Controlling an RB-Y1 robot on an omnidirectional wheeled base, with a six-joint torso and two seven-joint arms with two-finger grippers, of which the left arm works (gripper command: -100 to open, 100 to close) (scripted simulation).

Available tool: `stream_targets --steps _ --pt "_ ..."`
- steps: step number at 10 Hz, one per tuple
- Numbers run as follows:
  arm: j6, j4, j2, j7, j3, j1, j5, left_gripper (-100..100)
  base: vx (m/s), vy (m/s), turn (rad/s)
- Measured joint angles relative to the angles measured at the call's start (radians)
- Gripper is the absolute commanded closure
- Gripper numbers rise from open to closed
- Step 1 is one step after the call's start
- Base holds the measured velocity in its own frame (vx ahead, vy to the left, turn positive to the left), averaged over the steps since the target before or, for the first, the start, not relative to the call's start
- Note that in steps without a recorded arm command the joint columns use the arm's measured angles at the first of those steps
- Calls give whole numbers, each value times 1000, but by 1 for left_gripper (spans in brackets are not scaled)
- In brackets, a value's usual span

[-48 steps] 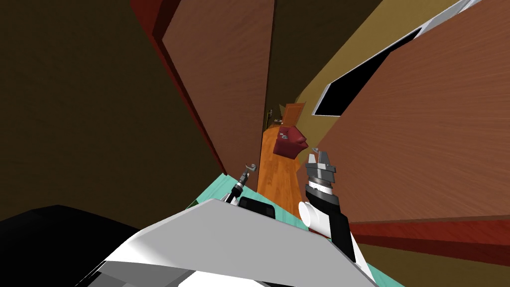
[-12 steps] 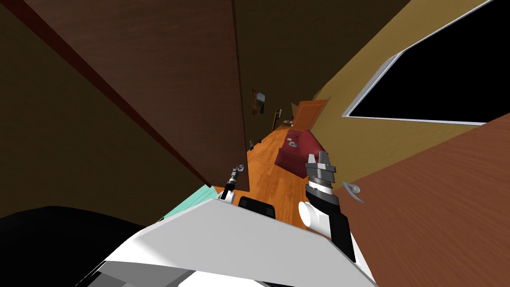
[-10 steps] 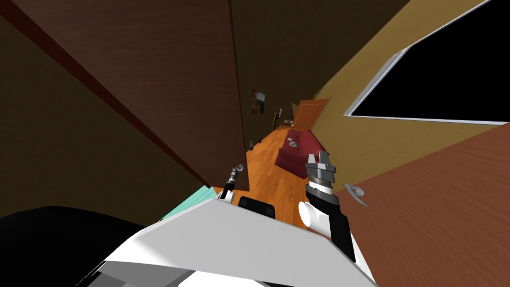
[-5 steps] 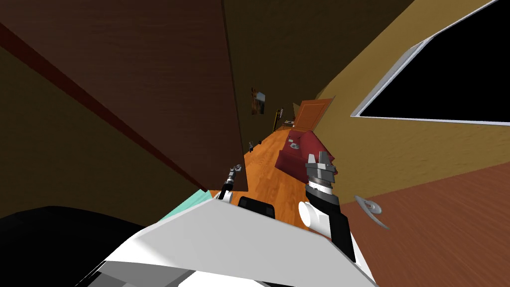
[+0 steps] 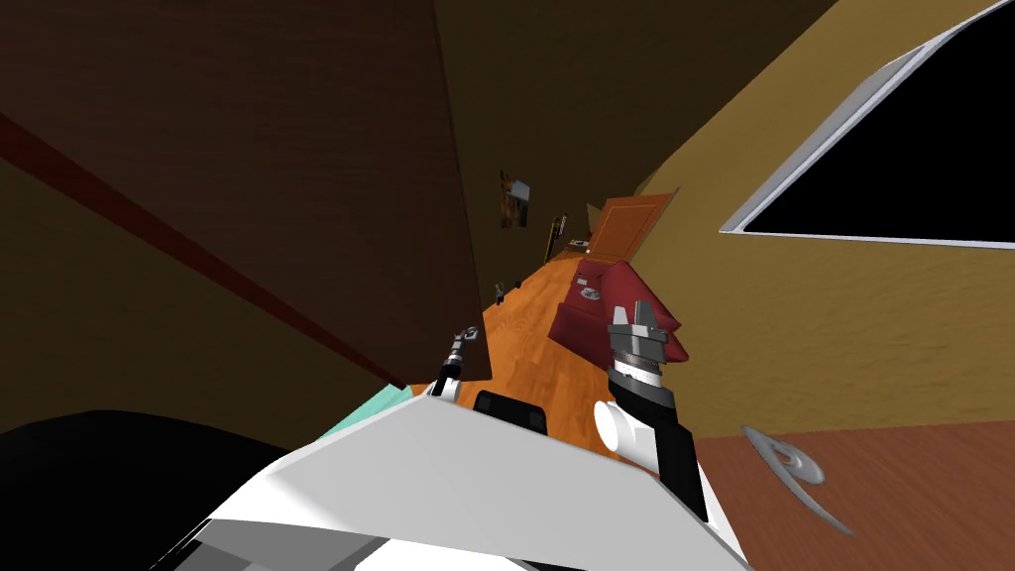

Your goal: Push the door open

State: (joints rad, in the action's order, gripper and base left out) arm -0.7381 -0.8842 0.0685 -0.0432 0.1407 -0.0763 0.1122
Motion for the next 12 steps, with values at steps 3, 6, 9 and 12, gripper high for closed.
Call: stream_targets --steps 3,6,9,12 --pt "21 -16 5 -10 36 -1 18 100 191 -30 59" --pt "4 10 5 -22 74 16 36 100 199 -47 72" --pt "-5 25 3 -28 110 18 53 100 170 -41 52" --pt "13 -8 -12 -42 139 1 66 100 183 -55 77"
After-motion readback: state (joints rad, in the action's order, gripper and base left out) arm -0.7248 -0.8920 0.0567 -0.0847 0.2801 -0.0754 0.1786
